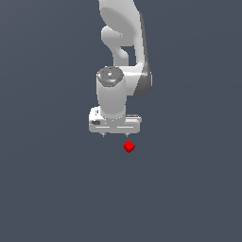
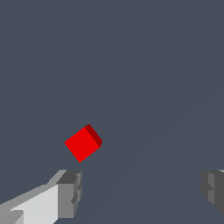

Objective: Pick up the red cube and move it to a goal position.

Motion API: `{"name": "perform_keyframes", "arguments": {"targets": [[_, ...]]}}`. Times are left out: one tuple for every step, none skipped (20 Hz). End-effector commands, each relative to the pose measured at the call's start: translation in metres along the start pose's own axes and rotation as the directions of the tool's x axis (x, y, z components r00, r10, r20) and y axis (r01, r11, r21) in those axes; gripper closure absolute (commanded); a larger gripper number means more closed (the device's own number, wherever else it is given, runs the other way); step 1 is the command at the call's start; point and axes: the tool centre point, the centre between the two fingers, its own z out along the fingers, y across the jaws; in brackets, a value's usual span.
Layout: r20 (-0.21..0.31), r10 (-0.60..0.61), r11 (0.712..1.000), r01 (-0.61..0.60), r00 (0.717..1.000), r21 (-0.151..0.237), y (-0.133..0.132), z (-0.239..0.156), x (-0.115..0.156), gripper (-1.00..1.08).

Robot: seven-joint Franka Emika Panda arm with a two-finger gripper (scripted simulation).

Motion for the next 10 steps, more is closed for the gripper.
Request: {"name": "perform_keyframes", "arguments": {"targets": [[0.001, -0.056, 0.998, 0.056, 0.998, 0.000, -0.006, 0.011, 0.001, -0.92], [0.001, -0.083, 0.997, 0.083, 0.997, 0.000, -0.009, 0.016, 0.002, -0.92], [0.001, -0.111, 0.994, 0.111, 0.994, 0.000, -0.012, 0.022, 0.002, -0.92], [0.002, -0.142, 0.990, 0.142, 0.990, 0.000, -0.015, 0.028, 0.003, -0.92], [0.002, -0.175, 0.985, 0.175, 0.985, -0.001, -0.018, 0.034, 0.003, -0.92], [0.002, -0.210, 0.978, 0.210, 0.978, -0.001, -0.022, 0.041, 0.003, -0.92], [0.002, -0.246, 0.969, 0.246, 0.969, -0.001, -0.026, 0.048, 0.004, -0.92], [0.003, -0.282, 0.959, 0.282, 0.959, -0.001, -0.030, 0.055, 0.004, -0.92], [0.003, -0.317, 0.949, 0.317, 0.949, -0.001, -0.034, 0.062, 0.003, -0.92], [0.003, -0.349, 0.937, 0.349, 0.937, -0.002, -0.037, 0.069, 0.003, -0.92]]}}
